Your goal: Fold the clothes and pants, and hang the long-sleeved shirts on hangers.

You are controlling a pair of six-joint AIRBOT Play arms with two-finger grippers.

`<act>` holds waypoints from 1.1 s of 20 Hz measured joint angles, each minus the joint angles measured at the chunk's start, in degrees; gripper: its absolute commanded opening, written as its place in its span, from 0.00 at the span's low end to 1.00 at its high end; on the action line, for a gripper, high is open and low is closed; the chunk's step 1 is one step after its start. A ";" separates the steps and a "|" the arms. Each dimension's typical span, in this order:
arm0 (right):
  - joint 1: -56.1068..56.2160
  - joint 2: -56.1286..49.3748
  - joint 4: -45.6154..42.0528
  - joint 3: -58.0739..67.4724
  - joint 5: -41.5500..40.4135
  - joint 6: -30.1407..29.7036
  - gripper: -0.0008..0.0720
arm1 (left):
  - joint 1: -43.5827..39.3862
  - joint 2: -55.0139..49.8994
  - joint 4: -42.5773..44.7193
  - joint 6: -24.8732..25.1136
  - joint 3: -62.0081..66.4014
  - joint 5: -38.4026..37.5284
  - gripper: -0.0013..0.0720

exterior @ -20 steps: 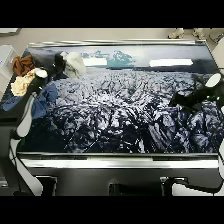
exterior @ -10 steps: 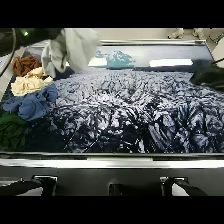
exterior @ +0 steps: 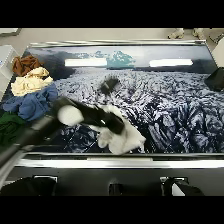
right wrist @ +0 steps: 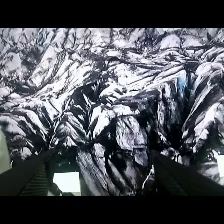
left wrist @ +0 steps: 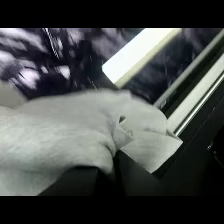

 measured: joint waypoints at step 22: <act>0.00 -14.03 16.74 -43.19 -9.09 -2.14 0.99 | 44.04 -6.91 -21.20 8.50 -21.84 -5.20 0.99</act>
